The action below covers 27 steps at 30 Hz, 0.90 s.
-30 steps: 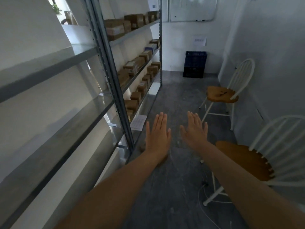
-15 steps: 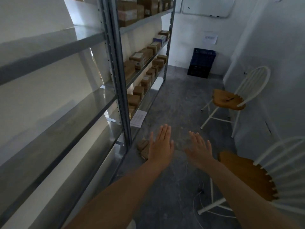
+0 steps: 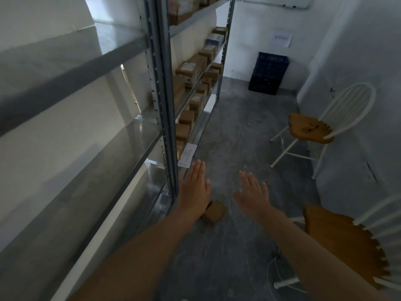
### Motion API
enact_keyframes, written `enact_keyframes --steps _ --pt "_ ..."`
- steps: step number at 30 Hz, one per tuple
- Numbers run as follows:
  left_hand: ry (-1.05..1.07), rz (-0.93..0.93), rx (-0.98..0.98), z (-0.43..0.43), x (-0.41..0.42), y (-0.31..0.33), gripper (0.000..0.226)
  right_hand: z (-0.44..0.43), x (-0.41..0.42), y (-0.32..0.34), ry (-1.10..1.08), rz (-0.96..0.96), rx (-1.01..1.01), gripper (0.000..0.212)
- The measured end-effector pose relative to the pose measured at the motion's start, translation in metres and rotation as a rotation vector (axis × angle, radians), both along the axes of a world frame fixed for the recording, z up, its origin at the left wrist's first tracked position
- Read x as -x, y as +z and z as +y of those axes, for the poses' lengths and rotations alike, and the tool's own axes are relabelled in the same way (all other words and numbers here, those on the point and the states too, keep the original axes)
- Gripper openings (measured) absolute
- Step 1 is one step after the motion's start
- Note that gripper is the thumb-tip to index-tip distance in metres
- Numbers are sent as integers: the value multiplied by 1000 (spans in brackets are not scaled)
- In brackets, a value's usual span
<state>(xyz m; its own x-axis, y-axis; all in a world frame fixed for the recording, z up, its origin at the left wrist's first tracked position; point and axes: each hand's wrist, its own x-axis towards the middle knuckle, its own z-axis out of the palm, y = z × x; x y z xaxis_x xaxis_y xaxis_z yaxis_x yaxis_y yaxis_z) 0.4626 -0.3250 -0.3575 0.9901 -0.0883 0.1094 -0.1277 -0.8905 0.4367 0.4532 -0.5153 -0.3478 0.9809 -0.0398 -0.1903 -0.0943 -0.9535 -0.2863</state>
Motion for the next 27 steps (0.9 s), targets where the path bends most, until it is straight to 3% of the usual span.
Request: enact_keyframes --steps 5,12,18,27 --pt "-5 27 31 16 -11 -11 57 23 -13 -4 -8 54 -75 70" --pt "24 63 56 20 -37 -8 56 22 -51 -3 -29 -43 -127 70" --pt "66 43 9 20 -52 -3 56 14 -80 -27 70 -14 -132 69" --pt "146 55 -20 -41 -95 13 56 -31 -147 -14 153 -27 -254 73"
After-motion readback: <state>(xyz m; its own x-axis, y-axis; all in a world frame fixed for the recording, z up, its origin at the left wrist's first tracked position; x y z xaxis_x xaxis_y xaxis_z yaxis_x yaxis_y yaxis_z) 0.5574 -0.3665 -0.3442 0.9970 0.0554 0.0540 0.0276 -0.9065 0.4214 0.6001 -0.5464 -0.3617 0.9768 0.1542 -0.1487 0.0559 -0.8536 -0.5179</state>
